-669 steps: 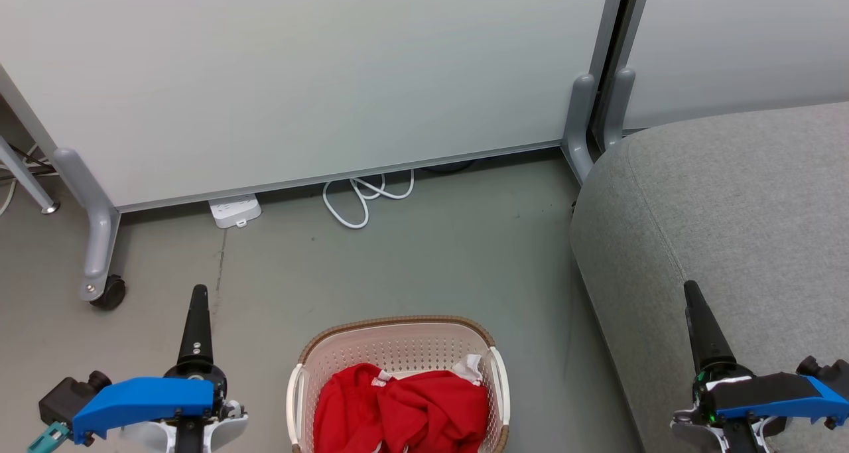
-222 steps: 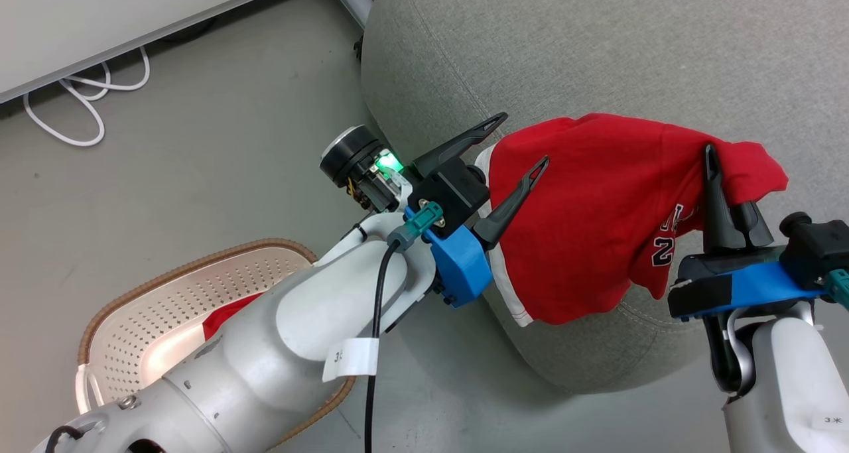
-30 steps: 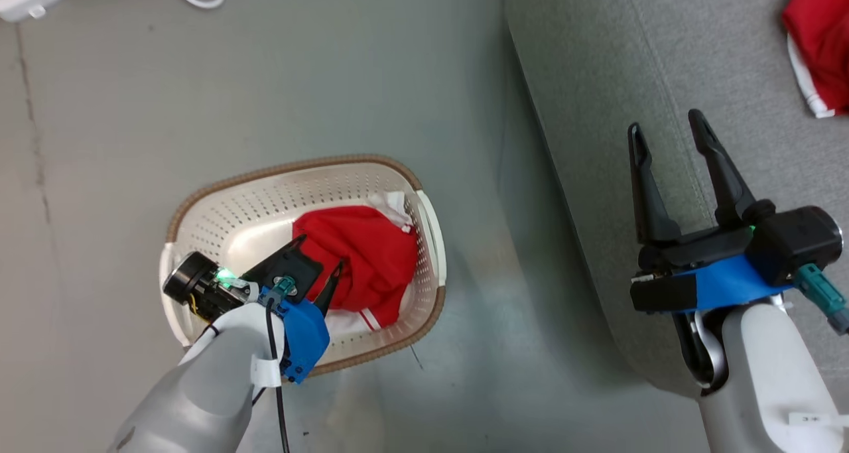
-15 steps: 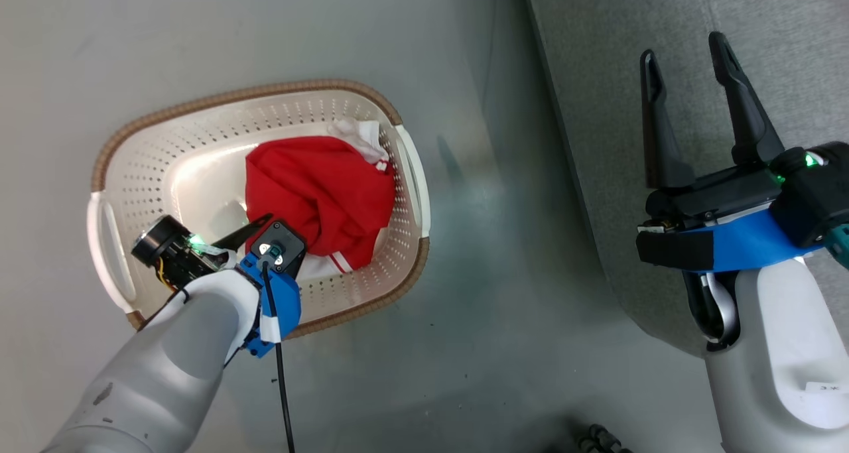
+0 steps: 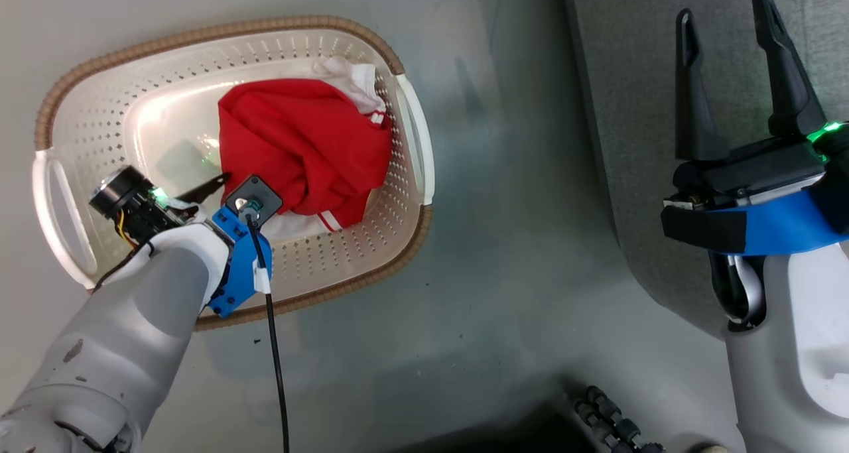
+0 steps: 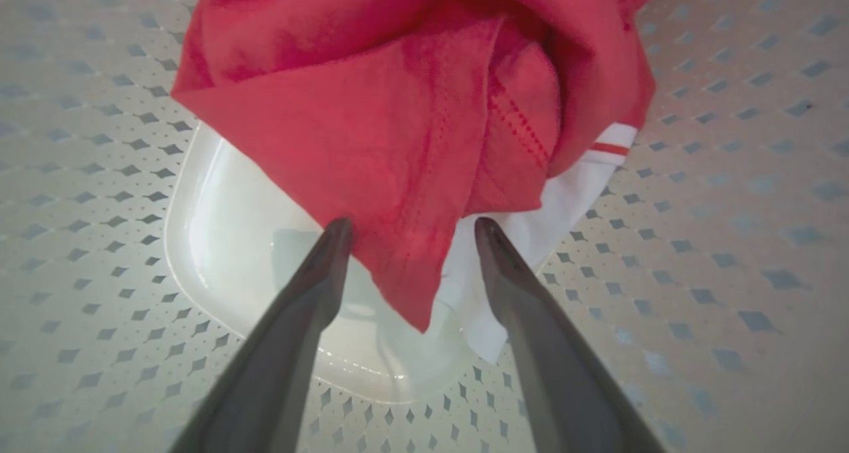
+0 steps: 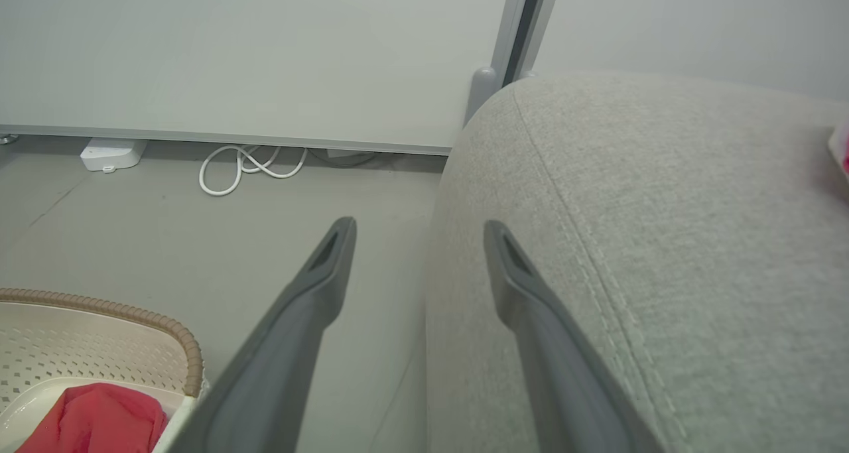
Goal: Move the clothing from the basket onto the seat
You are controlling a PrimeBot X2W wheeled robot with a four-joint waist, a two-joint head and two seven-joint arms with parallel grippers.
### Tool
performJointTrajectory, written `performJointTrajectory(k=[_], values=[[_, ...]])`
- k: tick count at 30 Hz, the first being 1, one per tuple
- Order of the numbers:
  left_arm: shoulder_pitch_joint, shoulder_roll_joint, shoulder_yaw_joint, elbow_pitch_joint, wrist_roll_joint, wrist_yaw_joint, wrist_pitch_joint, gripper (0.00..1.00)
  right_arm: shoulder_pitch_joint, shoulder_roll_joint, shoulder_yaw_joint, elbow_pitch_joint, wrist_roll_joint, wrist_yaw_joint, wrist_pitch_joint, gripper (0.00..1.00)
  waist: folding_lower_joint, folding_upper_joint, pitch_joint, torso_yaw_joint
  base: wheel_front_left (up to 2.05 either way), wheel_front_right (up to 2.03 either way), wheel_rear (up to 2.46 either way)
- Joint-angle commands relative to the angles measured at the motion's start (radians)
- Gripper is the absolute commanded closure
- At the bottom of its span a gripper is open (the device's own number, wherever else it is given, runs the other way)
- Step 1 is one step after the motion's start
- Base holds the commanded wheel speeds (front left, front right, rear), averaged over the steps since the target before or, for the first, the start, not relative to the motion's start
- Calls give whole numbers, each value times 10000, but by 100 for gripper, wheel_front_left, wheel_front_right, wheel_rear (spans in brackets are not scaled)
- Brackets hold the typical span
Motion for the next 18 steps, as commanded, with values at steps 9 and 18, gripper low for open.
performJointTrajectory(k=[9,18], values=[[-734,34,-76,137,-17,178,177,0,-276,54,-145,-164,-32,3,-7,0,-1,0,813,-14,0,0,0],[-1011,144,-287,177,35,264,188,100,-320,137,-150,-122,36,15,6,0,-1,0,1094,-74,0,0,0]])
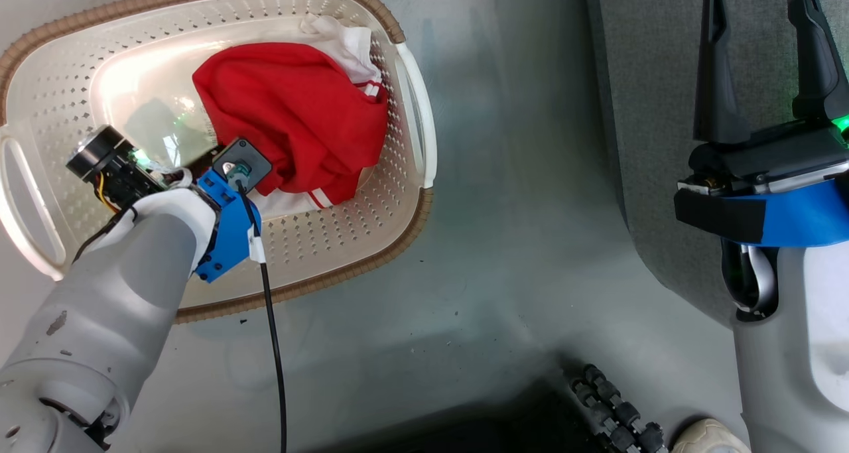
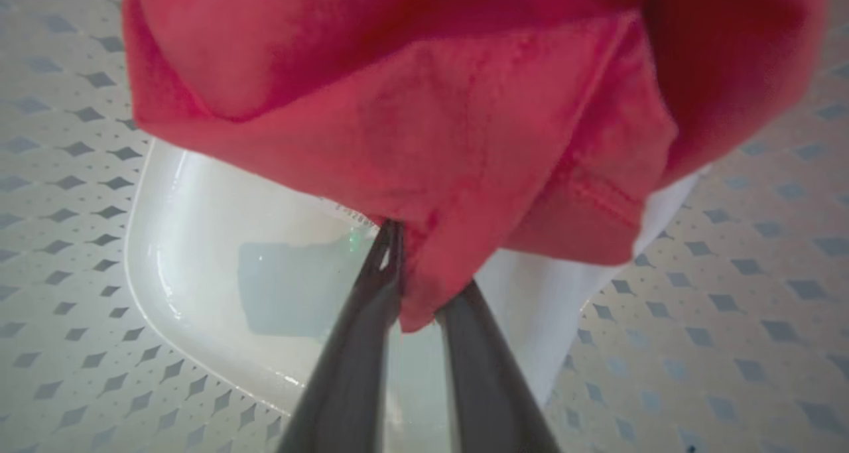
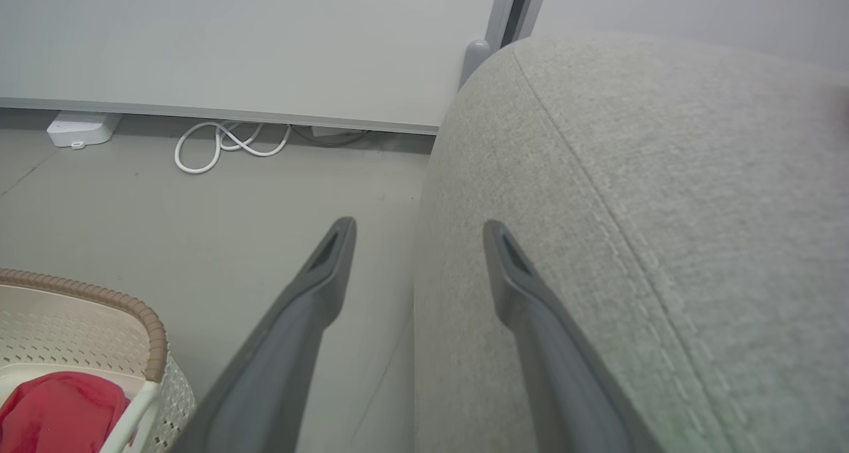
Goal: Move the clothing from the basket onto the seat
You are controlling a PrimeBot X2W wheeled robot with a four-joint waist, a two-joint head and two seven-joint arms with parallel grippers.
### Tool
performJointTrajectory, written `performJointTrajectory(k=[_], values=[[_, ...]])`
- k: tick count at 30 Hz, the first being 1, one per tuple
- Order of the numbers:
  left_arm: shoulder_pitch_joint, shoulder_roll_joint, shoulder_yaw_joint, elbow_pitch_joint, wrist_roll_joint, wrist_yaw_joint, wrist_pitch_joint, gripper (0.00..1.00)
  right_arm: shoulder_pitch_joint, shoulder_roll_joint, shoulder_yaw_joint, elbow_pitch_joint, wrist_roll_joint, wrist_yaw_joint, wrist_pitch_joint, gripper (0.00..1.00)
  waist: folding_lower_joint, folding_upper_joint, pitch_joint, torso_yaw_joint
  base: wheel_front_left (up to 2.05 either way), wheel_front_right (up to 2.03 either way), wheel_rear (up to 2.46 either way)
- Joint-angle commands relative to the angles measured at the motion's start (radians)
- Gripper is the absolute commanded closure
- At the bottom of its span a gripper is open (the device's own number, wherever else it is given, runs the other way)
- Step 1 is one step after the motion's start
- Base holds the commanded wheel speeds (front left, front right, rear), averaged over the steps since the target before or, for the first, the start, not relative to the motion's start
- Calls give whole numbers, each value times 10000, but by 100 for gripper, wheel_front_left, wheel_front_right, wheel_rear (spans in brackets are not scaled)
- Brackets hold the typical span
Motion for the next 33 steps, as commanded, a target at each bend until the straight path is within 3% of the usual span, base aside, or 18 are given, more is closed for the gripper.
performJointTrajectory(k=[1,10,23,28,33], values=[[-160,87,-54,23,-25,24,10,100,-81,91,28,214,105,32,23,0,0,0,17,-11,0,0,0],[-45,-42,-27,28,-202,51,-518,100,-104,138,-87,301,107,31,22,0,0,0,-168,66,0,0,0],[70,-1043,169,-255,-649,-115,-1497,100,139,4,-194,412,38,20,9,0,0,0,-1231,573,0,0,0],[225,-1352,373,-911,-753,-22,-1567,100,363,-94,-296,510,-7,20,9,0,0,0,-1862,851,0,0,0],[682,-1279,971,-2202,-786,237,-1565,100,585,-162,-365,645,-16,18,9,0,0,0,-2578,1104,0,0,0]])
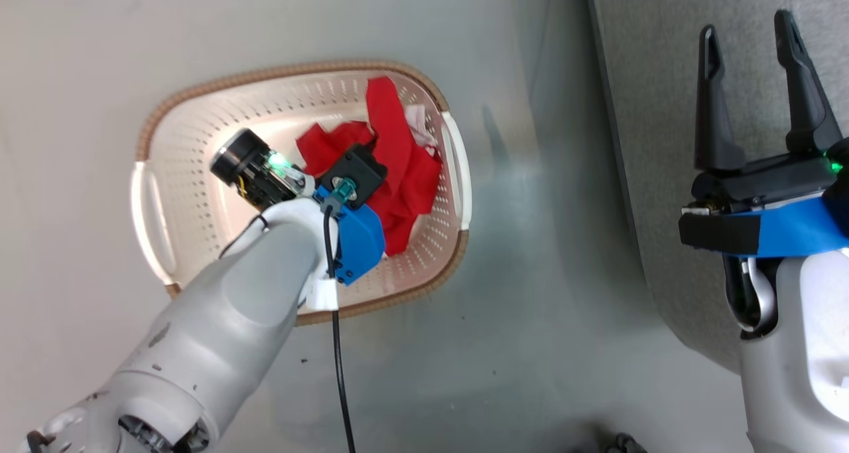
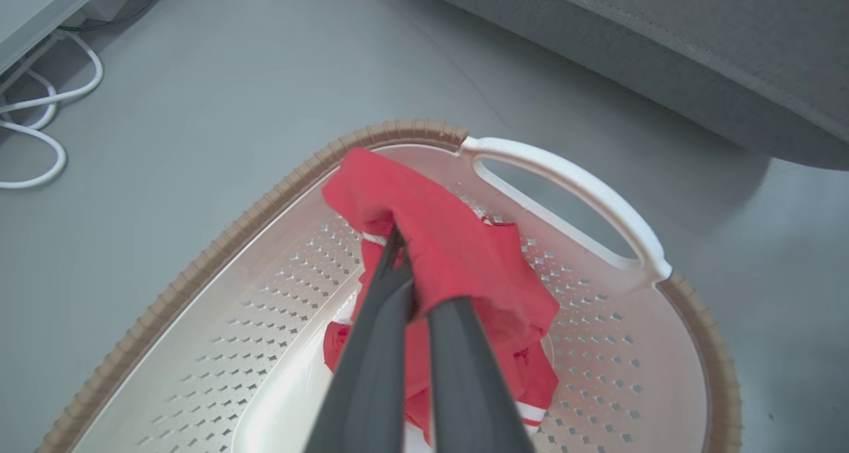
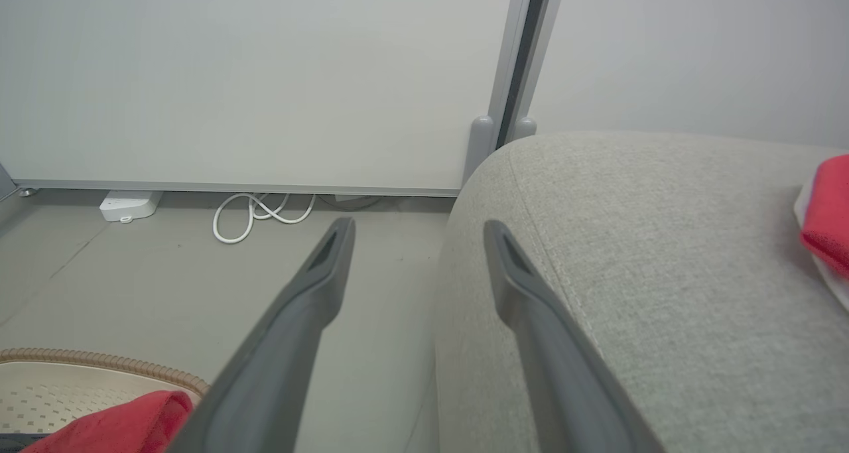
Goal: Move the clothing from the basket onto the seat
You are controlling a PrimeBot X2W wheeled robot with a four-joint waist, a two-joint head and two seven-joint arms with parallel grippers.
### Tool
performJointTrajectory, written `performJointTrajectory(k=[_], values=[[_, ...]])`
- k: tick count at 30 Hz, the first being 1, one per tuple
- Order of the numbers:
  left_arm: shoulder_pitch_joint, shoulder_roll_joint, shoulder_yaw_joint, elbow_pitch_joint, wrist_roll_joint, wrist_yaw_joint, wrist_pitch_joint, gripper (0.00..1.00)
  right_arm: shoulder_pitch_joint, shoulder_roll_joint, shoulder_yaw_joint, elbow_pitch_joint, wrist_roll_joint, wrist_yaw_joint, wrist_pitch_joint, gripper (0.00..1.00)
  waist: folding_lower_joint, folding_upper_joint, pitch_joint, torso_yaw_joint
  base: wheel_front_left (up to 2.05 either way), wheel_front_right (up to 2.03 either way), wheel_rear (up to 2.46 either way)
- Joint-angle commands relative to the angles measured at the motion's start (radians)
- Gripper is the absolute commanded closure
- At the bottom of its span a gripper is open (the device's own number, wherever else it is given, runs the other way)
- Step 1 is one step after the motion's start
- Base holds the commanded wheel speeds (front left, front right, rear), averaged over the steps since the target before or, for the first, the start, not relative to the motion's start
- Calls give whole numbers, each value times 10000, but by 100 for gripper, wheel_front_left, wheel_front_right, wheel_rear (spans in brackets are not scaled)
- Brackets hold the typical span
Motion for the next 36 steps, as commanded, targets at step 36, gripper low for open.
performJointTrajectory(k=[36], values=[[2050,-472,4654,-6265,1952,-87,-49,100,2339,-3,-191,1088,93,1,-8,0,0,0,-5483,874,0,0,0]])
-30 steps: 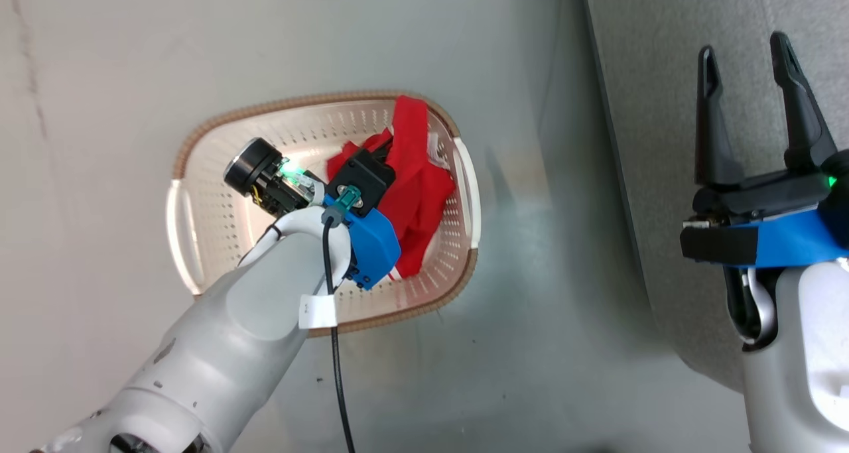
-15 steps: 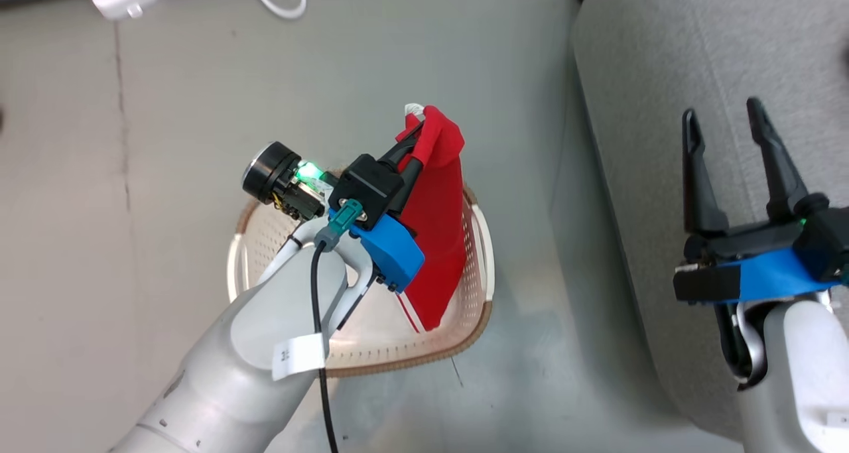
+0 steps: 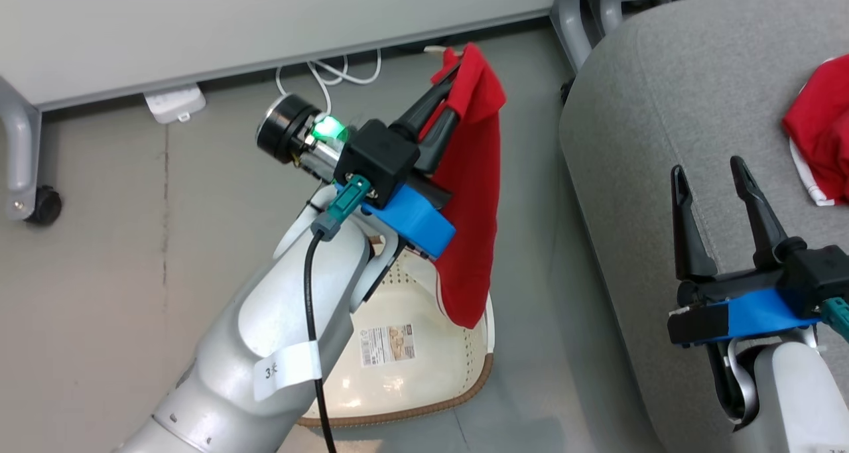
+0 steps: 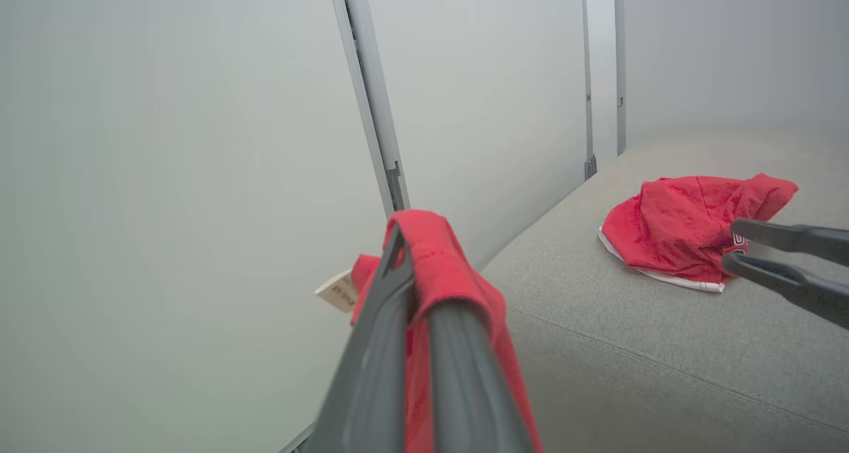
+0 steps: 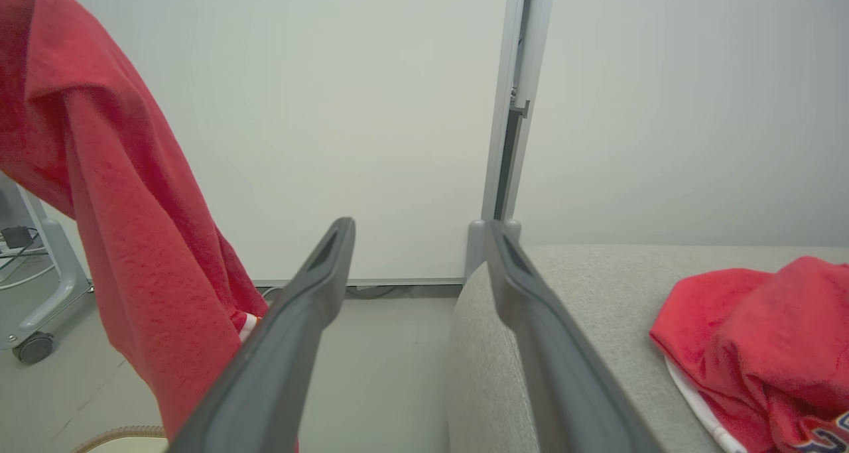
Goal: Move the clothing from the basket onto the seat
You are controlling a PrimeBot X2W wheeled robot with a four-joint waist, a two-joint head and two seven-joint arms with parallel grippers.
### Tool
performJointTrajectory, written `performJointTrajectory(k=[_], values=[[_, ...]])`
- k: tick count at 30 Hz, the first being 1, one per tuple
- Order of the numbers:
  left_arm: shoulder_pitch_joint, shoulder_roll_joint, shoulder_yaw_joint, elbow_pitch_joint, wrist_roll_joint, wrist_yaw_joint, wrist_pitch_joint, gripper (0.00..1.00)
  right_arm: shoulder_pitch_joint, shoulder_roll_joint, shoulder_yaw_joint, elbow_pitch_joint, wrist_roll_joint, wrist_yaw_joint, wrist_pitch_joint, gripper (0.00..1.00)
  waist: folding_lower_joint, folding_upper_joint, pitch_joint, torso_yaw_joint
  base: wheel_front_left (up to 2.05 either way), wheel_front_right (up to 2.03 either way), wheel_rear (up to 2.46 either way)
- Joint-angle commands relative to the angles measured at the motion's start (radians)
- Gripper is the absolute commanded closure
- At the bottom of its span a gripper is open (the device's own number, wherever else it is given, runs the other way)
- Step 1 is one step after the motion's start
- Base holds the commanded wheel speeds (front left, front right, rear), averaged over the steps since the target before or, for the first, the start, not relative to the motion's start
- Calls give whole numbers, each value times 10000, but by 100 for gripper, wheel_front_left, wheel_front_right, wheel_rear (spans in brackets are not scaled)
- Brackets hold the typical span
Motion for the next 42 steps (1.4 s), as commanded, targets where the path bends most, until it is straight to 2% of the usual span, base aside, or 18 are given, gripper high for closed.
performJointTrajectory(k=[1,16,29,33,42], values=[[-296,-75,85,-243,102,-58,-51,100,233,32,-34,70,55,5,-8,0,2,-1,-395,31,0,0,0],[-1282,-265,-589,-946,22,-263,-50,100,853,200,-46,270,88,5,-8,0,2,-1,-1563,62,0,0,0],[-1088,-276,-962,-1027,-384,-40,-50,100,1095,178,23,92,82,5,-8,0,2,-1,-1745,148,0,0,0],[-1059,-279,-963,-961,-434,16,-50,100,884,10,407,-87,127,5,-7,0,2,-1,-1725,154,0,0,0],[-919,-277,-888,-784,-387,17,-50,100,166,-635,2022,-657,116,5,-7,0,2,-1,-1577,136,0,0,0]])
